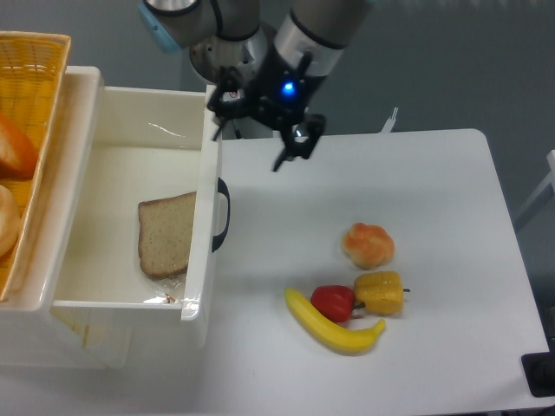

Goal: Pick up the toast

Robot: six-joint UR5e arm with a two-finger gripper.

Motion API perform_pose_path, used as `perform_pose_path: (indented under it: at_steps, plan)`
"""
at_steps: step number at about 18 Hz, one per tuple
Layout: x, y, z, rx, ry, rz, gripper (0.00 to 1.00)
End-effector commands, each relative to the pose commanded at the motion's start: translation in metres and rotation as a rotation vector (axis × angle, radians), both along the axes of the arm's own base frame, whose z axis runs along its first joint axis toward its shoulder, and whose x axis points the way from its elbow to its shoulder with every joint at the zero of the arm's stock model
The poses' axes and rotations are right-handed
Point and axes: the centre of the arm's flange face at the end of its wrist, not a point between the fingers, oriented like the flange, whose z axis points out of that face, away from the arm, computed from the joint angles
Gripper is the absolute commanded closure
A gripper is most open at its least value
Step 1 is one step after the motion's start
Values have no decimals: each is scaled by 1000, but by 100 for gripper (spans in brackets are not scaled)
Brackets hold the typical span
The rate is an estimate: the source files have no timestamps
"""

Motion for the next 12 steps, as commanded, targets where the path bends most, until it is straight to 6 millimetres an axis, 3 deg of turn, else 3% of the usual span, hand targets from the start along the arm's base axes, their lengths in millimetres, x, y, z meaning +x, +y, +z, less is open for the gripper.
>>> perform_pose_path:
  at_steps: [6, 12]
  plan:
    - [-21, -7, -29, -156, 104, -147, 0]
    - [-33, -5, -39, -187, 147, -162, 0]
